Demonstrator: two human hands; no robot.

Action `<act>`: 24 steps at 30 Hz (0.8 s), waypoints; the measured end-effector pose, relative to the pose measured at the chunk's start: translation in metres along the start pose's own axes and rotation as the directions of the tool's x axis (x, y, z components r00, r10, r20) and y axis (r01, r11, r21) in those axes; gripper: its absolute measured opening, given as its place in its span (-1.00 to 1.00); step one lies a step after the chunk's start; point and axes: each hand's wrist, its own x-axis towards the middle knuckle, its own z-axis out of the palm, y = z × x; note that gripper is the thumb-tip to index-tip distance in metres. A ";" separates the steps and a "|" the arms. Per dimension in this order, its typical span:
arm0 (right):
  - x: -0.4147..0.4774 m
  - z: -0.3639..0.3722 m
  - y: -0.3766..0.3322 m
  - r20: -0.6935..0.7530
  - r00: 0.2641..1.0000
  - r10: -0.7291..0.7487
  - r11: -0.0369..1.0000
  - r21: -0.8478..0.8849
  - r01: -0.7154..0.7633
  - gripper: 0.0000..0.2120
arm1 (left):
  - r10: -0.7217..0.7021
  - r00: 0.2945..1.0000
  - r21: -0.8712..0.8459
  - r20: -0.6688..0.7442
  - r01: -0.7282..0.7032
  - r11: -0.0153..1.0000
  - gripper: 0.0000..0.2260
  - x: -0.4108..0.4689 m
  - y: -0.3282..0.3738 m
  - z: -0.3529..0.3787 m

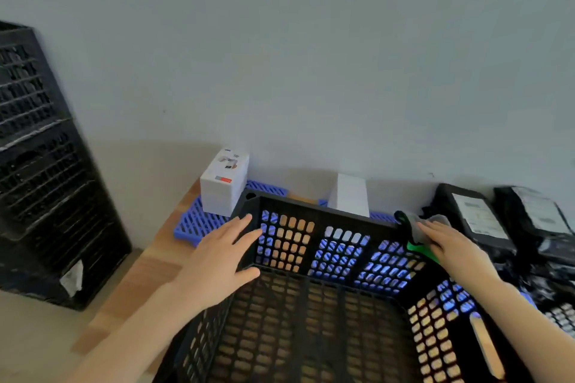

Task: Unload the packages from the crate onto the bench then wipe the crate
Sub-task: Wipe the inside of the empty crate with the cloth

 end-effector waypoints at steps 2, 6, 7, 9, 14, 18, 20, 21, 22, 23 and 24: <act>-0.012 -0.009 0.003 0.026 0.998 0.052 0.999 -0.011 -0.052 -0.58 | 0.014 1.000 -0.013 -0.021 -0.014 1.000 -0.34 0.006 -0.005 0.007; -0.023 -0.026 -0.035 -0.059 0.987 0.147 0.989 0.020 -0.146 -0.68 | 0.035 0.996 -0.034 -0.078 -0.038 0.999 -0.34 0.008 -0.009 0.017; -0.025 -0.028 -0.050 -0.122 0.985 0.120 0.993 0.031 -0.117 -0.70 | 0.043 0.995 -0.030 -0.094 -0.046 0.998 -0.35 0.007 -0.009 0.018; -0.030 -0.027 -0.083 -0.181 0.983 0.034 0.997 0.079 -0.020 -0.73 | 0.045 0.989 -0.032 -0.141 -0.050 0.998 -0.38 0.005 -0.010 0.019; -0.034 -0.010 -0.159 -0.131 0.991 -0.016 0.929 0.365 0.063 -0.71 | -0.047 0.974 -0.047 -0.221 0.038 0.998 -0.40 0.002 -0.010 0.017; -0.024 0.011 -0.198 -0.119 0.989 -0.086 0.881 0.455 0.131 -0.62 | -0.097 0.963 -0.065 -0.250 0.083 0.994 -0.36 0.000 -0.009 0.016; -0.017 0.021 -0.210 -0.123 0.987 -0.100 0.854 0.498 0.149 -0.63 | -0.106 0.965 -0.052 -0.239 0.096 0.994 -0.34 0.000 -0.010 0.017; -0.013 0.025 -0.214 -0.130 0.986 -0.108 0.842 0.515 0.160 -0.63 | -0.110 0.966 -0.044 -0.235 0.103 0.994 -0.31 0.000 -0.010 0.016; -0.009 0.030 -0.219 -0.141 0.983 -0.117 0.831 0.527 0.175 -0.63 | -0.114 0.967 -0.039 -0.228 0.108 0.993 -0.26 0.000 -0.009 0.016; -0.005 0.034 -0.222 -0.154 0.980 -0.127 0.824 0.534 0.190 -0.63 | -0.119 0.967 -0.043 -0.223 0.112 0.993 -0.21 0.000 -0.007 0.014; -0.001 0.039 -0.226 -0.166 0.977 -0.137 0.818 0.537 0.206 -0.63 | -0.133 0.966 -0.058 -0.223 0.123 0.991 -0.19 -0.001 -0.004 0.011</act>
